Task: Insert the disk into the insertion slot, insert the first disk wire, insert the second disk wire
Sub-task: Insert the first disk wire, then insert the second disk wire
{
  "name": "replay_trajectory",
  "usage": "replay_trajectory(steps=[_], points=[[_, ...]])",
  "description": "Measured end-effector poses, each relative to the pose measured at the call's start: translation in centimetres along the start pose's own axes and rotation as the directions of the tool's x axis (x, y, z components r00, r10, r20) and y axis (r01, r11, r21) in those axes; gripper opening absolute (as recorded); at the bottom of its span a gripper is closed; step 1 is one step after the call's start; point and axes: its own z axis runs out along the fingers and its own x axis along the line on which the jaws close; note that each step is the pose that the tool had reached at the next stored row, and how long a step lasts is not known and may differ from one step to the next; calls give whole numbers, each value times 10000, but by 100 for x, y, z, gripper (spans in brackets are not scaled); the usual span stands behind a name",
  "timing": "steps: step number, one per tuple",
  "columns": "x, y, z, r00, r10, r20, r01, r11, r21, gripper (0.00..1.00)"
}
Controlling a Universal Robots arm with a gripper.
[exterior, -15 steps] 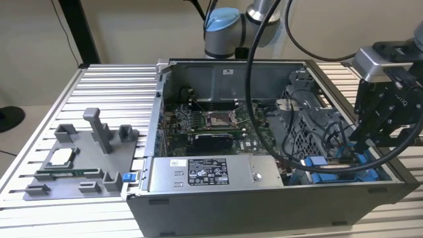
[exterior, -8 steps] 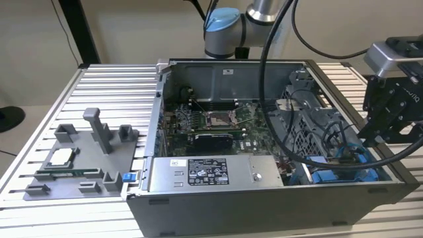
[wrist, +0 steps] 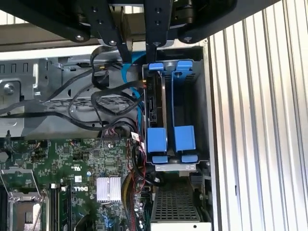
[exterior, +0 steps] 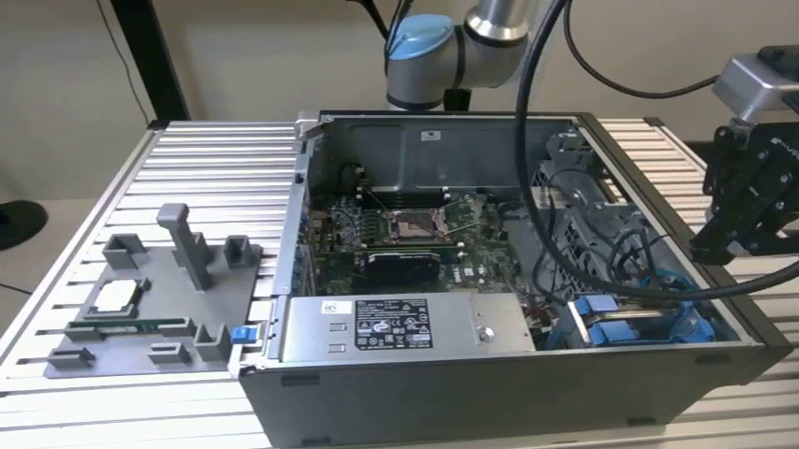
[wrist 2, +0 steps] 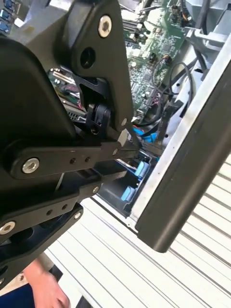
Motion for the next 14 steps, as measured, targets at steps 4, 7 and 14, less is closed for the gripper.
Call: replay_trajectory(steps=[4, 7, 14], points=[[-35, -104, 1, 10000, 8, -9, -8, 9999, -103, 0], [-59, -180, 3, 10000, 16, -17, -16, 9998, -207, 0], [-107, -285, 6, 9999, 63, -152, -76, 9963, -856, 0]])
